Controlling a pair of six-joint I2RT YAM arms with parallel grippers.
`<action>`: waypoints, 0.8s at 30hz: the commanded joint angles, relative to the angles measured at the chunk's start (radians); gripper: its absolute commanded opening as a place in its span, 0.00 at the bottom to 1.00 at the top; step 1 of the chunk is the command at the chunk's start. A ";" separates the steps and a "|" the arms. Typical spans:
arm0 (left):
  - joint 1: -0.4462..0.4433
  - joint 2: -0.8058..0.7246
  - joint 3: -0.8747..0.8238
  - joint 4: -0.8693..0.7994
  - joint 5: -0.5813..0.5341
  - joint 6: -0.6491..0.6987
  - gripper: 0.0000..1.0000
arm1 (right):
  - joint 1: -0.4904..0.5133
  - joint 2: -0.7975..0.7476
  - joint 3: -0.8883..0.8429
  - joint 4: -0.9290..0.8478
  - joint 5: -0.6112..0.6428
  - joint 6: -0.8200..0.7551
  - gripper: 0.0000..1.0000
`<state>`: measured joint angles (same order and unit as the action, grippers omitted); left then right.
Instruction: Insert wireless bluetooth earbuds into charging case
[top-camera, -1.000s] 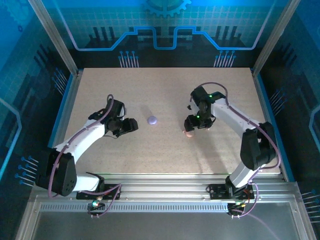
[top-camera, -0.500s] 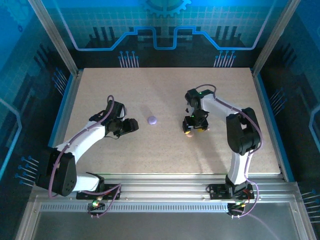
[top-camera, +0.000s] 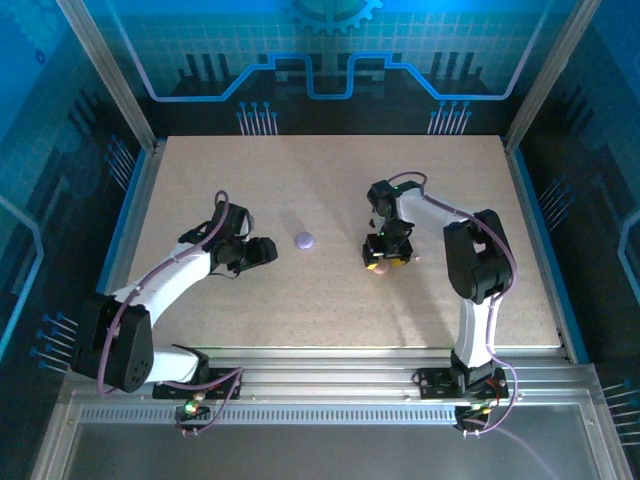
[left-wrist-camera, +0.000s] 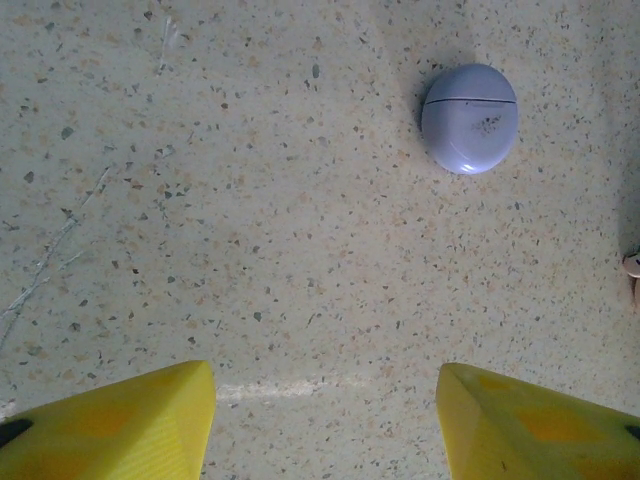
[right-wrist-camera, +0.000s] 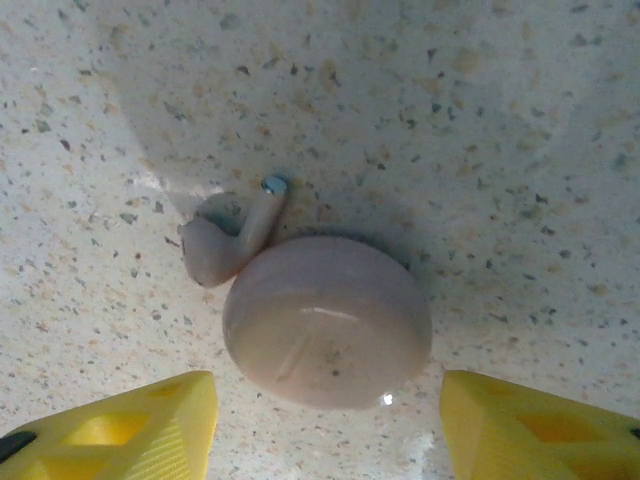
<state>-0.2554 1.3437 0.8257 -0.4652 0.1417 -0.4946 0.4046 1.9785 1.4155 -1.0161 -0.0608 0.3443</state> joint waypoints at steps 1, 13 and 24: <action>-0.001 0.003 -0.005 0.002 -0.020 0.015 0.61 | -0.012 0.026 0.031 0.000 -0.025 0.005 0.61; -0.001 0.004 0.013 -0.012 -0.021 0.014 0.61 | -0.035 0.011 0.018 -0.021 0.062 -0.014 0.59; -0.001 0.003 0.035 -0.027 -0.031 0.019 0.61 | -0.063 -0.062 -0.001 -0.002 0.040 -0.026 0.58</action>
<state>-0.2554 1.3437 0.8291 -0.4664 0.1257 -0.4938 0.3439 1.9659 1.4258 -1.0115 -0.0006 0.3286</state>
